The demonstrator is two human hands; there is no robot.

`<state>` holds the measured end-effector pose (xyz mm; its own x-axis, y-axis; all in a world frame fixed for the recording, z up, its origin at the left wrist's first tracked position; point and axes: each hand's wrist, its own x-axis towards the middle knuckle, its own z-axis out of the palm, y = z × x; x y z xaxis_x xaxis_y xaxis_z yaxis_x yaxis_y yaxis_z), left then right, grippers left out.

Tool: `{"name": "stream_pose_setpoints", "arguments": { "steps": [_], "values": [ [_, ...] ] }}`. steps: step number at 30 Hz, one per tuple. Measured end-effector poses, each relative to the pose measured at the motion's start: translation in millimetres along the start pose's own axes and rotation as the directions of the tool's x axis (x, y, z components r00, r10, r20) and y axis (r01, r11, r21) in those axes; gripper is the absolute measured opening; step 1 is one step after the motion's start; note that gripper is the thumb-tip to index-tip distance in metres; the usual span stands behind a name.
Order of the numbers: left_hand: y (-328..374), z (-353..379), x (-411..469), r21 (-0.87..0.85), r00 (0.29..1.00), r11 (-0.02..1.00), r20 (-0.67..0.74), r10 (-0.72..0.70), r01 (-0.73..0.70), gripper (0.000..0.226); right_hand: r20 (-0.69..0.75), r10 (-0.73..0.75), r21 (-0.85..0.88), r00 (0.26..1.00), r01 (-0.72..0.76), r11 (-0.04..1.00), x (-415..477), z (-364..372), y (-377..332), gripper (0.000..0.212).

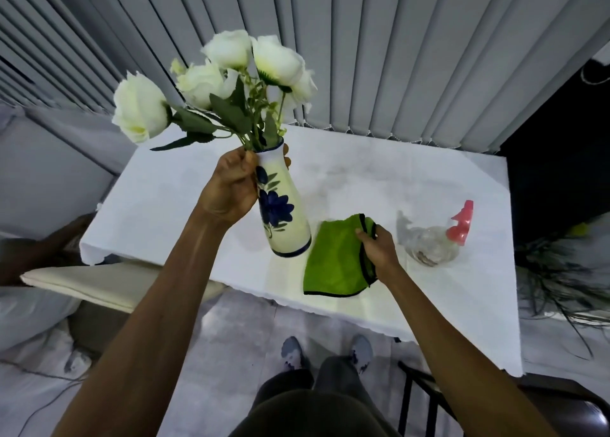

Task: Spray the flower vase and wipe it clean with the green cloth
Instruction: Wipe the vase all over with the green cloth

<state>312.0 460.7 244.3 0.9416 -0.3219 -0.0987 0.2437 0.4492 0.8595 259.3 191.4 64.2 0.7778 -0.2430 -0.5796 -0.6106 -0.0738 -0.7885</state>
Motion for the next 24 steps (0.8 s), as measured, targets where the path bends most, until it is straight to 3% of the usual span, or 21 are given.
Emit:
{"name": "stream_pose_setpoints", "arguments": {
  "steps": [3, 7, 10, 13, 17, 21, 24],
  "values": [
    [2, 7, 0, -0.016, 1.000, 1.000, 0.012, -0.005, 0.005, 0.052, 0.046, -0.155, 0.139, 0.987, 0.148, 0.979, -39, -8, -52, 0.008],
    [1, 21, 3, -0.053, 0.997, 0.999, 0.070, 0.016, -0.012, 0.046, 0.181, -0.267, 0.348, 0.946, 0.192, 0.917, -91, -17, -125, 0.016],
    [2, 34, 6, -0.118, 0.995, 0.993, 0.100, 0.009, 0.003, 0.060, 0.250, -0.326, 0.390, 0.912, 0.214, 0.896, -119, -21, -154, 0.019],
    [4, 46, 8, -0.140, 0.996, 0.990, 0.093, 0.001, 0.012, 0.061, 0.169, -0.429, 0.354, 0.887, 0.352, 0.867, -135, -15, -153, 0.011],
    [1, 66, 9, -0.068, 0.988, 0.997, 0.149, 0.046, -0.036, 0.026, 0.077, -0.511, 0.404, 0.856, 0.442, 0.801, -143, 8, -134, 0.030],
    [-10, 75, 16, -0.054, 0.999, 0.998, 0.045, 0.018, -0.015, 0.054, 0.058, -0.569, 0.272, 0.820, 0.536, 0.799, -148, 17, -127, 0.037],
    [-13, 84, 17, -0.019, 1.000, 1.000, 0.006, 0.000, 0.000, 0.051, -0.072, -0.623, 0.151, 0.779, 0.626, 0.765, -151, 23, -126, 0.042]
  ]
}}
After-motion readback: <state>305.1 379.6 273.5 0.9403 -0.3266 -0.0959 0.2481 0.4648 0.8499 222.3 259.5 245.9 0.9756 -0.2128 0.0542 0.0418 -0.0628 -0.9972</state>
